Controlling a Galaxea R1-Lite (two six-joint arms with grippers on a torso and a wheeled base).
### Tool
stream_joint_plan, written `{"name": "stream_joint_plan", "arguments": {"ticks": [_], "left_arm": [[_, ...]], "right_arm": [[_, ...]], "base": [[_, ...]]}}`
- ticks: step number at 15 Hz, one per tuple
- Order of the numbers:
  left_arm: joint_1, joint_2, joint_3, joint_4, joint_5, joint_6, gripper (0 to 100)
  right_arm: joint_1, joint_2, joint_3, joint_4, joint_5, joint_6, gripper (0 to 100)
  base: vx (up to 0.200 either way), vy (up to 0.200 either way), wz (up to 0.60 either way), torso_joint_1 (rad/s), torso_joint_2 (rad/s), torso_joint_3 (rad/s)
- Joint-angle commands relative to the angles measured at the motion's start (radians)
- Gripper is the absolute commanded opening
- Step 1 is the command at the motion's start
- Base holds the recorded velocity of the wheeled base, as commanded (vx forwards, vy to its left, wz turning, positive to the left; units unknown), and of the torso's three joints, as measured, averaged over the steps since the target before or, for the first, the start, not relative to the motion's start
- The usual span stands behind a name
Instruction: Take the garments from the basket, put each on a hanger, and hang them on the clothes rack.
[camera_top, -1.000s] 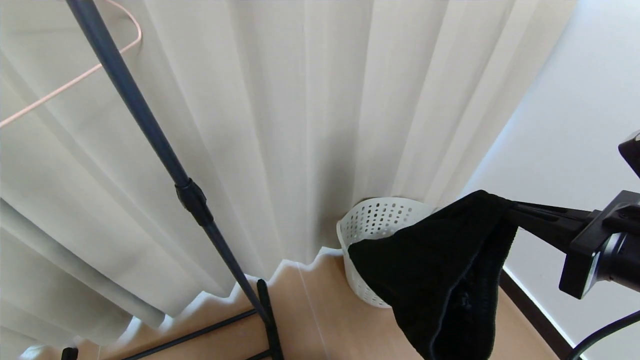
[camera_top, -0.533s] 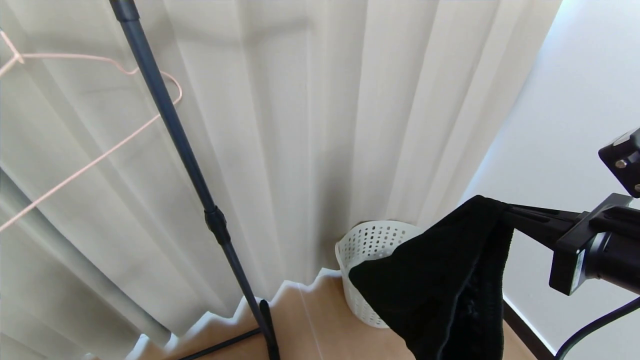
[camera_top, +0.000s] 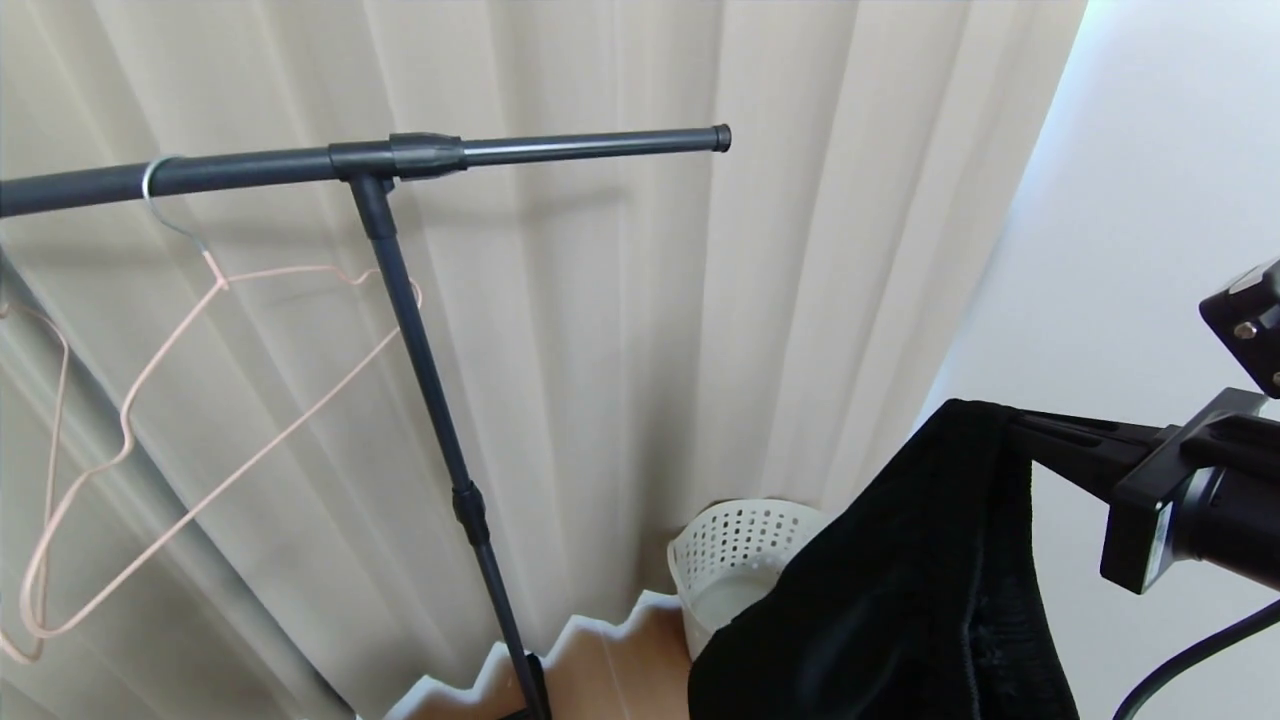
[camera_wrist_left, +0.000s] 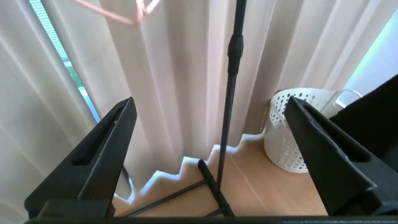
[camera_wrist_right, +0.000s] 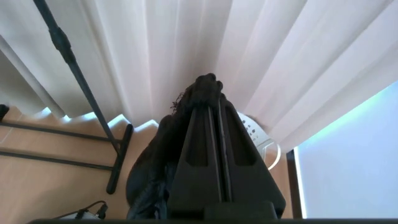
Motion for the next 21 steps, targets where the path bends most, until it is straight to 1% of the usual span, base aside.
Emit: {"name": "stream_joint_plan", "arguments": {"ticks": [1, 4, 7, 11, 17, 20, 21], "left_arm": [[0.0, 0.002, 0.0, 0.0, 0.0, 0.0, 100], [0.0, 0.002, 0.0, 0.0, 0.001, 0.0, 100], [0.0, 0.002, 0.0, 0.0, 0.006, -0.005, 100], [0.0, 0.0, 0.0, 0.0, 0.006, -0.006, 100], [0.0, 0.0, -0.002, 0.0, 0.009, -0.012, 100], [0.0, 0.0, 0.0, 0.0, 0.009, -0.015, 100], [0.0, 0.0, -0.002, 0.0, 0.009, -0.015, 100]], "right_arm": [[0.0, -0.001, 0.008, -0.001, 0.0, -0.002, 0], [0.0, 0.001, 0.025, -0.002, 0.0, -0.034, 0], [0.0, 0.002, 0.025, -0.002, 0.0, -0.034, 0], [0.0, 0.005, 0.027, -0.002, 0.001, -0.034, 0], [0.0, 0.004, 0.034, -0.005, -0.002, -0.036, 0], [0.0, 0.004, 0.039, -0.004, -0.003, -0.043, 0], [-0.001, 0.004, 0.041, -0.004, -0.003, -0.043, 0]], "base": [[0.0, 0.0, 0.0, 0.222, -0.54, -0.246], [0.0, 0.0, 0.0, 0.24, -0.57, -0.305], [0.0, 0.0, 0.0, 0.266, -0.6, -0.344], [0.0, 0.0, 0.0, 0.2, -0.45, -0.247], [0.0, 0.0, 0.0, 0.169, -0.37, -0.206], [0.0, 0.0, 0.0, 0.034, -0.09, -0.047], [0.0, 0.0, 0.6, 0.007, -0.02, -0.012]]}}
